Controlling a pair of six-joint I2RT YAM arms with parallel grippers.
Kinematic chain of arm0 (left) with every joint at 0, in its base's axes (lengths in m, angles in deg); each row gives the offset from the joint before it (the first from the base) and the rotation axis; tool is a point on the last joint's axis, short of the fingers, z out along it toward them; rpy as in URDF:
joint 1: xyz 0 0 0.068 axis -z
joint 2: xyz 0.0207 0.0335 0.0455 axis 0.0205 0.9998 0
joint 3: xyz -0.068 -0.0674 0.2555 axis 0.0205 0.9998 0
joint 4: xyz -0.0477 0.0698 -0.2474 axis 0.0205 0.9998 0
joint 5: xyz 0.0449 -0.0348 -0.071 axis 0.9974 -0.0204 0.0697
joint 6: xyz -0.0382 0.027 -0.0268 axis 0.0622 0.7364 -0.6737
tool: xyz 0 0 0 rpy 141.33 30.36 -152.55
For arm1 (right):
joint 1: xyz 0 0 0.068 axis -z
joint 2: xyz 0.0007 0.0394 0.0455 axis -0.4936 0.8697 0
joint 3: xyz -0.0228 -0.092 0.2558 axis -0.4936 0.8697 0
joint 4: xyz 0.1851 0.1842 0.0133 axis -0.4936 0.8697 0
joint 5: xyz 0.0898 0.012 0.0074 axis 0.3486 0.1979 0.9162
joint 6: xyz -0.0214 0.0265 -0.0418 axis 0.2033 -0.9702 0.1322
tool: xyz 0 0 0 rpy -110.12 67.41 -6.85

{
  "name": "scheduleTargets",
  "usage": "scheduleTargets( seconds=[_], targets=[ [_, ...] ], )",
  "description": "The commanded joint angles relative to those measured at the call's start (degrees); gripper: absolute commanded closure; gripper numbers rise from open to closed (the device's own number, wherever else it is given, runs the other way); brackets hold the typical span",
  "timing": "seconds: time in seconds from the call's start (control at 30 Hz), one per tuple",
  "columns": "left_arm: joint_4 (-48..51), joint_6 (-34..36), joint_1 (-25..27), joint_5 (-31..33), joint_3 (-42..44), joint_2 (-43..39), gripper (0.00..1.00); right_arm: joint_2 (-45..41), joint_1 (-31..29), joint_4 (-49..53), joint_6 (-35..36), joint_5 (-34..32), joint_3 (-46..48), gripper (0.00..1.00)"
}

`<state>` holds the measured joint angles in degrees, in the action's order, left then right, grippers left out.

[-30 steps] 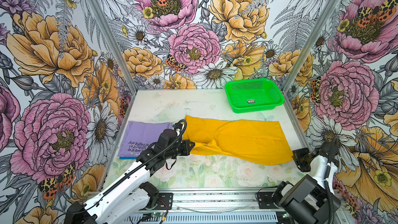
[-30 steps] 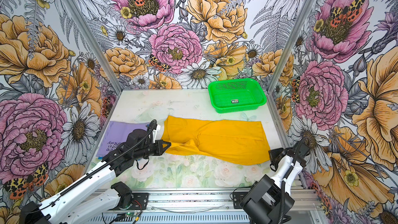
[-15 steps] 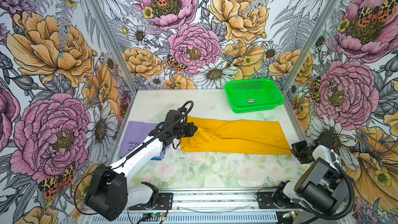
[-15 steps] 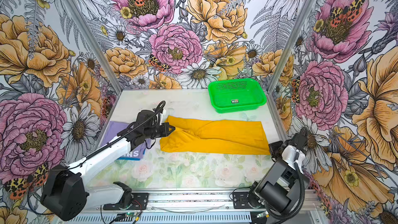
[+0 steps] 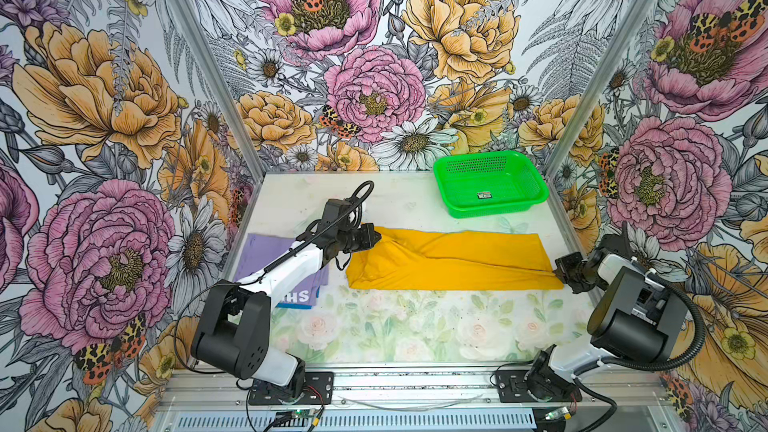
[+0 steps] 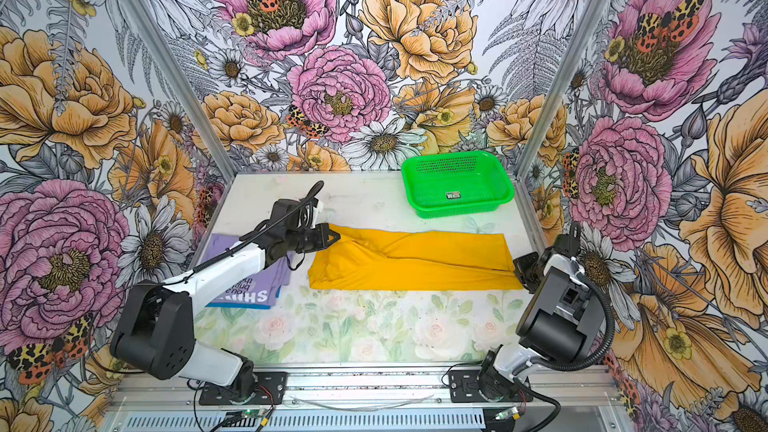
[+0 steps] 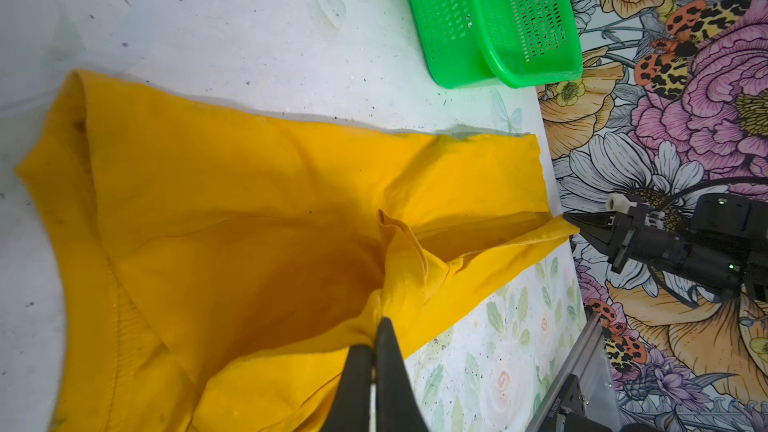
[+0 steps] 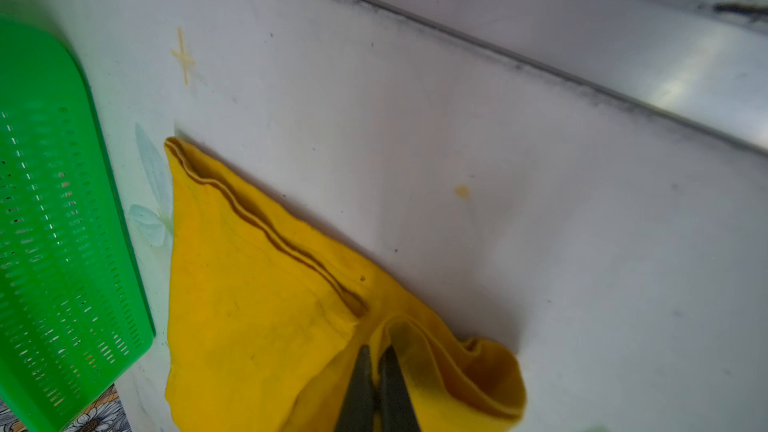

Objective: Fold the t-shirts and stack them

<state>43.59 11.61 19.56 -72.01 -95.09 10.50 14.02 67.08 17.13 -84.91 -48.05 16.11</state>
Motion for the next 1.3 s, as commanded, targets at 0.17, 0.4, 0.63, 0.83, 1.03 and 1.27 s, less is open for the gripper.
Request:
scheduleTargets(
  seconds=[0.17,0.4,0.63,0.83,1.03,1.27],
  targets=[
    [-2.26,1.96,-1.25,-2.41,-5.32,4.99,1.0,1.87,-0.25,-2.24,-0.57,-1.89,-2.74,1.0],
    [-3.36,1.86,-2.42,-3.54,-6.6,7.94,1.0,3.09,-0.87,-2.19,-0.74,-1.96,-4.0,0.95],
    [-3.65,1.65,-3.69,-4.37,-7.86,9.56,1.0,3.47,-2.29,-2.23,0.1,-1.28,-5.83,0.5],
    [-4.19,0.93,-5.52,-6.17,-11.63,11.38,0.53,-1.45,-2.68,-1.89,3.16,-1.03,-6.53,0.0],
    [-3.3,-0.42,-5.61,-4.66,-11.15,8.57,0.28,-3.44,-5.6,1.97,9.19,0.07,-9.69,0.01],
    [-2.88,-2.06,-2.57,-3.24,-3.02,1.54,0.07,1.29,-18.69,9.42,16.48,-5.88,-15.83,0.0]
  ],
)
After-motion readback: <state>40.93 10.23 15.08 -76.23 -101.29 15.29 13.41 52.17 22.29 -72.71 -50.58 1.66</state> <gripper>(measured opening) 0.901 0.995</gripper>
